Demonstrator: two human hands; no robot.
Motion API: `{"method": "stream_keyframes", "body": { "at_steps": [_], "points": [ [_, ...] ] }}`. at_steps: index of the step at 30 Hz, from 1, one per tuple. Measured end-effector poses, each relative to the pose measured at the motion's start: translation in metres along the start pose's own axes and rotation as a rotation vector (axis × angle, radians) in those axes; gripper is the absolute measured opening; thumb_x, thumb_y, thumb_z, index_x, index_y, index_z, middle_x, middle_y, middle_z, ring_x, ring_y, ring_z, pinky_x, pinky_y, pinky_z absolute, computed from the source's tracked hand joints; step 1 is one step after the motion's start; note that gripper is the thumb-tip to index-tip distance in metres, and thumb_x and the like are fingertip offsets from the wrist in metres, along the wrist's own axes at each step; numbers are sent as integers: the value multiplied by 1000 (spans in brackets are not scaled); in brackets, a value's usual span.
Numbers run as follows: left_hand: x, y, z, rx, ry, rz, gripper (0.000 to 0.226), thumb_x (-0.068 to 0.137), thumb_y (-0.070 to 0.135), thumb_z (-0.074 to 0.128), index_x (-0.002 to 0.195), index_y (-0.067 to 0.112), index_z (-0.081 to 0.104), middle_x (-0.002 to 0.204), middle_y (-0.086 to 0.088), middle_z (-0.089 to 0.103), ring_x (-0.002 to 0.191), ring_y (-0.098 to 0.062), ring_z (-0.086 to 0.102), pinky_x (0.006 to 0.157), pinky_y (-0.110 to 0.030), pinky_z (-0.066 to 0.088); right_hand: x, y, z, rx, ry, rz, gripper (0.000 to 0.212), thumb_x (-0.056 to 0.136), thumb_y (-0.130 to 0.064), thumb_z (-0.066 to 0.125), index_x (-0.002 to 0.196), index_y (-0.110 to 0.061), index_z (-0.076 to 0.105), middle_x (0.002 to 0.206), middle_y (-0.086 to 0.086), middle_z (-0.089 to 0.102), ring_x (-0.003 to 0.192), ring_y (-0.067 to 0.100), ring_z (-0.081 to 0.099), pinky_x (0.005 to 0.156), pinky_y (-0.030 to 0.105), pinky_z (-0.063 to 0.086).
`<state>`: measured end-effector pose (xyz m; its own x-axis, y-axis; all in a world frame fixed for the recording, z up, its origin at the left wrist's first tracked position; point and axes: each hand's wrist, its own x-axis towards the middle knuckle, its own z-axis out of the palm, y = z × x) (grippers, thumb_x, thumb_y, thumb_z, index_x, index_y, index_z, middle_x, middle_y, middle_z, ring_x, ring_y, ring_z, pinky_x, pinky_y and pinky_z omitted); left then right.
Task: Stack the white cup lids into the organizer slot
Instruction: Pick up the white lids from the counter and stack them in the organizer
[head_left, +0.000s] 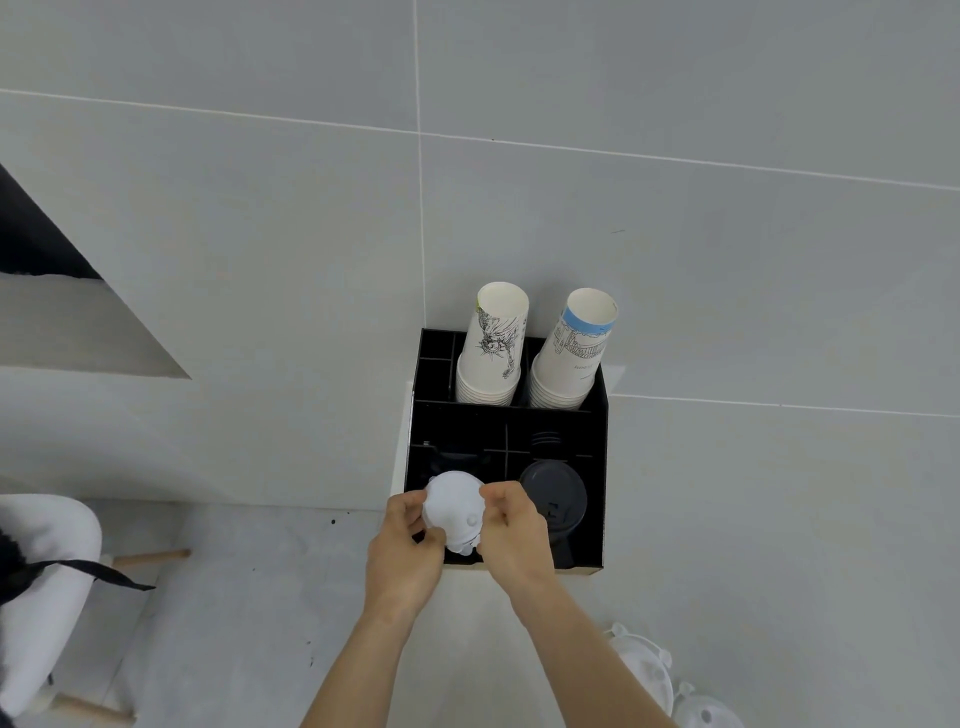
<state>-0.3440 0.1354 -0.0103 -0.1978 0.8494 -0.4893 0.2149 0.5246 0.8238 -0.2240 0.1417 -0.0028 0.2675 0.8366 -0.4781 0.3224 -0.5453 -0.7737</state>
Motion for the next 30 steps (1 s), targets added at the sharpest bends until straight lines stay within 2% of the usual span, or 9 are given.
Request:
{"method": "stream_keyframes", "body": {
  "at_steps": [4,8,13,16,19,22,24,30],
  "points": [
    [0,0,2,25,14,31,45,89,0,55,124,27,54,119,9,64,108,-11,60,72,-16,44,-2,-2,0,15,13,5,33,100,-7,43,126,-17,61,117,8,68,102,25,64,83,37,56],
    [1,-1,4,77,19,64,48,88,1,56,128,26,52,119,9,64,102,-11,59,66,-13,41,-3,-3,1,5,12,5,34,100,-5,42,127,-14,61,117,8,67,101,25,65,85,38,57],
    [1,-5,6,147,34,77,47,88,6,59,131,24,51,122,7,65,100,-12,59,77,-23,44,-6,-3,0,-3,16,9,36,99,-4,42,128,-14,61,117,6,68,94,20,62,87,38,56],
    [1,-10,6,150,32,69,48,88,8,61,132,25,51,124,5,67,103,-13,62,79,-25,45,-6,-2,0,7,21,6,35,100,-5,42,129,-14,61,115,4,68,94,18,62,91,40,57],
    [-1,-11,7,151,28,75,50,87,7,62,132,26,49,122,9,65,103,-11,59,80,-26,44,-7,-4,-1,1,13,5,35,100,-5,43,129,-13,61,109,3,66,86,15,60,87,38,56],
    [-3,-10,6,153,27,79,52,87,6,63,132,28,48,117,13,61,102,-9,57,81,-26,43,-9,-7,-3,-2,10,4,37,99,-4,44,130,-14,60,124,7,67,107,24,64,96,40,57],
    [-4,-10,6,156,32,84,51,87,6,63,131,29,48,116,15,59,103,-9,56,81,-26,42,-11,-8,-4,5,16,6,36,98,-5,46,129,-15,61,127,6,68,116,25,64,99,40,57],
    [-9,-7,3,177,66,97,51,88,8,61,134,26,47,118,15,58,108,-9,57,90,-28,45,-21,-8,-22,73,49,-15,26,97,-10,49,113,-20,68,106,1,75,101,27,70,91,48,62]
  ]
}}
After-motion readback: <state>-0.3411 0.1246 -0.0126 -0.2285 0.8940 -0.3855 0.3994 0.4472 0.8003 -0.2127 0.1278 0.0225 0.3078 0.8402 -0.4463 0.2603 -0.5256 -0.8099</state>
